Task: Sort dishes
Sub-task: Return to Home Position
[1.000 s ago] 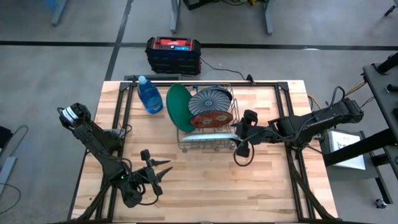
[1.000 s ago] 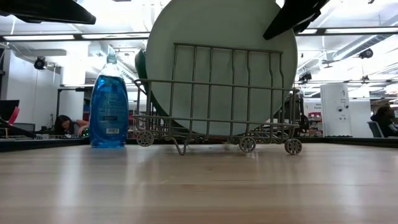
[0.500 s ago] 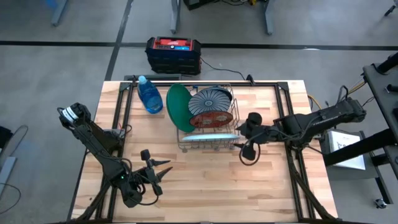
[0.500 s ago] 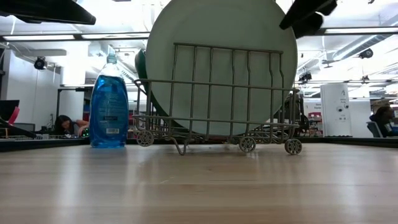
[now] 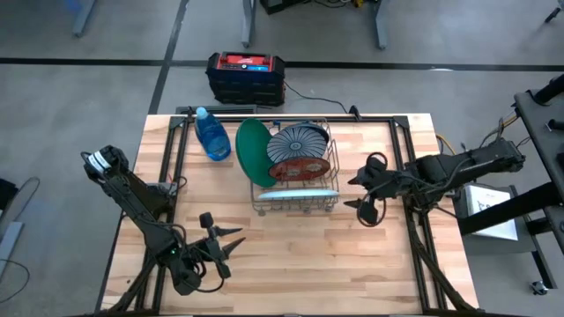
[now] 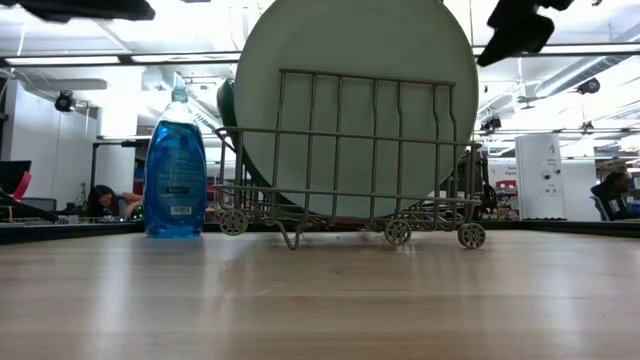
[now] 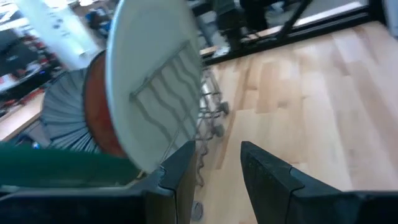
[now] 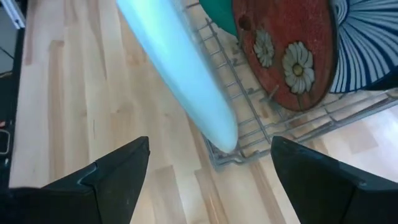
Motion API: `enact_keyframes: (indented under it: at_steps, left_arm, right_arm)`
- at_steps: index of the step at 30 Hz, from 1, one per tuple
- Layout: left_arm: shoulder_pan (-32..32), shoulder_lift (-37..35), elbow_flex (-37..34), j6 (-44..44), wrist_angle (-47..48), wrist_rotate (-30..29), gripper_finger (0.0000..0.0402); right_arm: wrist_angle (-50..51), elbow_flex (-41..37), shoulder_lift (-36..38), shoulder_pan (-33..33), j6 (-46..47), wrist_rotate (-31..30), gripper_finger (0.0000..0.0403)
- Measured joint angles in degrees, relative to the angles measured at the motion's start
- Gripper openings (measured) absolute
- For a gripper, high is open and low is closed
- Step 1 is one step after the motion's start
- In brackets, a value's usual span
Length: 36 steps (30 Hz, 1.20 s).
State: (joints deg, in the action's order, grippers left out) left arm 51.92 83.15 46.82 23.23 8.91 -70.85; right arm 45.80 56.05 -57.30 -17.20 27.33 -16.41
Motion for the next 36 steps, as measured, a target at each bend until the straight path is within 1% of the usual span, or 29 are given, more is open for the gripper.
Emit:
enact_keyframes:
  at_steps: [1, 3, 5, 6, 9, 11, 13, 14, 16, 20, 25, 31, 34, 36]
  left_arm:
    - [-0.31, -0.18, 0.82, -1.43, -0.01, 1.18, 0.0116]
    - [-1.57, -0.71, 2.69, -5.55, -0.32, 4.27, 0.0116]
    - [-3.86, -0.94, 4.79, -11.77, -1.15, 8.27, 0.0116]
    - [-5.31, -0.98, 5.73, -15.9, -1.97, 11.03, 0.0116]
    - [-10.43, -1.31, 7.77, -29.25, -6.55, 22.38, 0.0116]
    - [-13.92, -2.0, 7.97, -37.57, -11.52, 31.52, 0.0116]
    - [-16.97, -3.28, 7.17, -44.01, -17.14, 39.66, 0.0116]
    - [-18.18, -4.3, 6.45, -46.36, -19.33, 42.73, 0.0116]
    - [-19.9, -6.79, 5.07, -49.11, -21.4, 46.0, 0.0116]
    - [-20.58, -13.08, 1.03, -51.22, -21.37, 46.13, 0.0116]
    - [-20.55, -23.57, -6.16, -52.14, -21.4, 43.86, 0.0116]
    - [-20.55, -37.59, -15.43, -51.19, -21.31, 41.52, 0.0116]
    - [-20.55, -43.73, -19.21, -51.26, -21.15, 40.1, 0.0116]
    - [-20.53, -47.6, -21.17, -52.09, -20.85, 37.35, 0.0116]
  right_arm:
    - [-0.24, 0.0, 0.52, -0.34, -0.86, -0.44, 0.0323]
    - [-3.25, -0.27, 1.25, -1.52, -3.82, -3.98, 0.0318]
    - [-8.64, -1.18, 1.34, -2.97, -8.3, -7.5, 0.0313]
    - [-12.26, -1.68, 0.92, -3.5, -11.22, -8.31, 0.0311]
    - [-23.52, -2.86, -1.53, -4.93, -20.21, -8.62, 0.0307]
    - [-29.99, -2.89, -3.79, -5.72, -26.29, -8.66, 0.0307]
    - [-35.5, -2.89, -5.94, -6.58, -32.3, -8.71, 0.0307]
    - [-38.0, -2.89, -7.0, -7.0, -35.45, -8.77, 0.0306]
    - [-41.29, -2.91, -8.34, -7.84, -40.41, -8.77, 0.0306]
    - [-43.39, -2.98, -7.75, -8.4, -45.45, -8.86, 0.0305]
    - [-43.34, -5.07, -2.07, -8.34, -48.02, -9.2, 0.0294]
    - [-43.96, -13.93, 9.06, -8.27, -46.4, -9.29, 0.0276]
    - [-47.07, -19.2, 13.18, -8.27, -46.88, -12.09, 0.0266]
    - [-49.33, -22.33, 15.67, -8.27, -48.06, -13.34, 0.0259]
